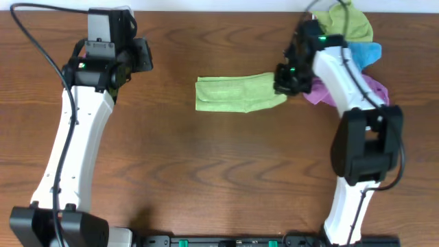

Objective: Fold the cloth

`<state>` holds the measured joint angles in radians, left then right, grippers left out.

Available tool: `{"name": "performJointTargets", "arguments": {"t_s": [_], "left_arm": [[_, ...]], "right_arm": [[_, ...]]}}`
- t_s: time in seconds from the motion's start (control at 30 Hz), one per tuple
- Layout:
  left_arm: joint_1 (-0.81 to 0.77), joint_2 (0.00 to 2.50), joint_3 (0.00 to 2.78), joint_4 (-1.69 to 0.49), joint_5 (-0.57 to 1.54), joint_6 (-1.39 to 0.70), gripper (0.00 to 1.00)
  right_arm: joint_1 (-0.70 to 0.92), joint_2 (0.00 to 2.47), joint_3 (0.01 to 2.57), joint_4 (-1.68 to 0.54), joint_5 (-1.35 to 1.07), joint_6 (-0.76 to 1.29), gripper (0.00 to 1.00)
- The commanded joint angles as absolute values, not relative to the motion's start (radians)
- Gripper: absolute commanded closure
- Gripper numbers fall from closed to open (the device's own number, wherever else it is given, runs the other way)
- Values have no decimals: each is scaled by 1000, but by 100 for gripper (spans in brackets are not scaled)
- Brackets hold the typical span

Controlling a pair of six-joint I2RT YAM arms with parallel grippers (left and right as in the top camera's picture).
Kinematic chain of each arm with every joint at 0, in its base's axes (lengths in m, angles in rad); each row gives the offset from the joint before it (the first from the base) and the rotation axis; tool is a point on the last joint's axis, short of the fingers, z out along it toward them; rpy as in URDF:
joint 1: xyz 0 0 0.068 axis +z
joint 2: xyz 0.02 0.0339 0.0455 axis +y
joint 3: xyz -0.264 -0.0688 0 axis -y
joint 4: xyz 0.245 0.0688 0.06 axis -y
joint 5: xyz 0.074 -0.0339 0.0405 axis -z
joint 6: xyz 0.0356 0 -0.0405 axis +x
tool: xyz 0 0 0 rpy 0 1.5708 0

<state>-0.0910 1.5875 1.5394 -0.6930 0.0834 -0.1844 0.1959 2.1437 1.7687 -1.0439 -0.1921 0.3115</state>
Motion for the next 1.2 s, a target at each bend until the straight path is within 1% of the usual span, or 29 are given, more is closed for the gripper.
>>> {"name": "performJointTargets", "arguments": {"t_s": [0.0,0.1,0.3,0.43,0.67,0.7,0.73,0.77,0.8,0.83,0.87,0.9,0.97,1.03,1.07,1.1,1.17], "left_arm": [[-90,1580,1533,-715,122,-215,95],[-90,1548,1533,-729,129,-237,95],[-90,1483,1533,-731,123,-232,94],[-90,1467,1533,-747,124,-232,94],[-90,1466,1533,-754,123,-232,94],[-90,1466,1533,-754,123,-232,94],[-90,1466,1533,-755,118,-232,94],[-90,1466,1533,-755,104,-232,94],[-90,1466,1533,-755,87,-232,94],[-90,1466,1533,-755,66,-232,95],[-90,1466,1533,-754,55,-233,94],[-90,1466,1533,-754,51,-233,94],[-89,1466,1533,-755,43,-232,94],[-89,1468,1531,-755,16,-232,94],[-82,1471,1523,-752,7,-232,94],[-68,1480,1515,-751,11,-233,94],[-39,1509,1499,-752,79,-233,94]], "right_arm": [[336,2152,1774,-983,-1,358,99],[445,2174,1774,-886,11,381,99],[561,2204,1774,-795,16,377,99],[594,2205,1774,-743,18,358,98],[616,2205,1774,-717,-28,359,98],[619,2205,1774,-717,-43,359,93],[623,2205,1774,-717,-86,358,82],[628,2205,1774,-714,-186,358,72],[634,2205,1775,-709,-297,340,57],[644,2205,1775,-697,-447,300,48],[652,2205,1775,-686,-529,268,46],[656,2205,1775,-679,-548,264,45],[648,2205,1775,-677,-533,264,47],[599,2202,1777,-691,-525,265,63],[570,2201,1784,-701,-538,265,79],[527,2192,1794,-721,-559,265,99],[465,2173,1807,-751,-556,264,99]]}}
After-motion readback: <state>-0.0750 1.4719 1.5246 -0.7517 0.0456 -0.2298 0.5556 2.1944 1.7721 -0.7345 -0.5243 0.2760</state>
